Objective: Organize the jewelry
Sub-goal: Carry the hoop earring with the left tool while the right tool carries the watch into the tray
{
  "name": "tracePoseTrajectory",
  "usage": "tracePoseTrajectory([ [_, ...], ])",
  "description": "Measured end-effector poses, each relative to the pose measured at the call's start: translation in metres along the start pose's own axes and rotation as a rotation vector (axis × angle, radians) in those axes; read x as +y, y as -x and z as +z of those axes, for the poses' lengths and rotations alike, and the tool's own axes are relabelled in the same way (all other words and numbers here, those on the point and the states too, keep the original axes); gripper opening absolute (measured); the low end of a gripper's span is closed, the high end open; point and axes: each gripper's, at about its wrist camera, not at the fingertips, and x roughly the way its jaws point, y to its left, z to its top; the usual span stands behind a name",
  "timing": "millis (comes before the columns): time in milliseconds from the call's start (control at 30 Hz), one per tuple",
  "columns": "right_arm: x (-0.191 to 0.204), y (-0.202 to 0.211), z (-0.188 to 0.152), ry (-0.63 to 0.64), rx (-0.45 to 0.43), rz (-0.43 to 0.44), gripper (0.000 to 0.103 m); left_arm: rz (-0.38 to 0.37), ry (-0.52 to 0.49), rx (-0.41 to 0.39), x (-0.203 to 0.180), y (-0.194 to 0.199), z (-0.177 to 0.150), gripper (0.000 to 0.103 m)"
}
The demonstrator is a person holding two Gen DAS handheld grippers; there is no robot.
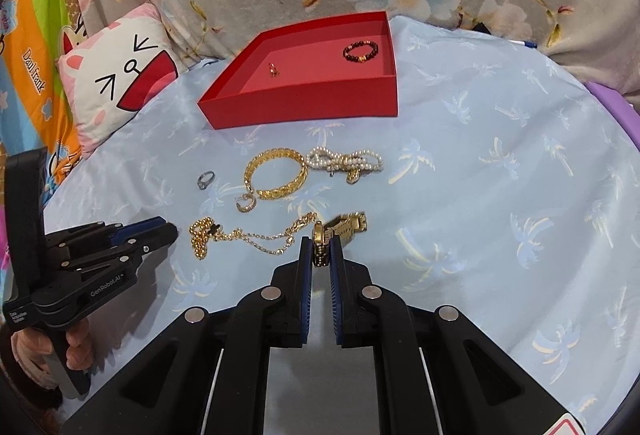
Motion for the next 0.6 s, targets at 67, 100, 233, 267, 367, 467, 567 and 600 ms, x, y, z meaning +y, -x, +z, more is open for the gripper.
tracePoseTrajectory([
  [67, 0.0, 0.005, 0.003, 0.0, -0.014, 0.005, 0.008, 0.008, -0.002, -0.008, 0.001, 0.002, 0.001, 0.016],
  [100, 0.0, 0.008, 0.004, 0.001, -0.022, 0.007, 0.008, 0.01, 0.0, -0.012, 0.001, 0.003, 0.001, 0.016],
  [233, 0.001, 0.019, 0.01, 0.004, -0.05, 0.011, 0.008, 0.017, 0.011, -0.03, 0.005, 0.01, 0.005, 0.016],
  [267, 0.002, 0.022, 0.013, 0.008, -0.056, 0.012, 0.008, 0.021, 0.011, -0.035, 0.005, 0.013, 0.007, 0.016],
  [367, 0.003, 0.028, 0.023, 0.028, -0.064, 0.015, 0.008, 0.029, 0.014, -0.057, 0.007, 0.021, 0.017, 0.016],
  [467, 0.002, 0.029, 0.039, 0.043, -0.061, 0.021, 0.008, 0.029, 0.01, -0.085, 0.008, 0.029, 0.034, 0.016],
  [567, 0.003, 0.028, 0.063, 0.066, -0.07, 0.025, 0.008, 0.056, -0.013, -0.133, 0.007, 0.036, 0.057, 0.016],
  [600, 0.005, 0.028, 0.071, 0.077, -0.078, 0.022, 0.008, 0.061, -0.017, -0.147, 0.006, 0.037, 0.066, 0.016],
])
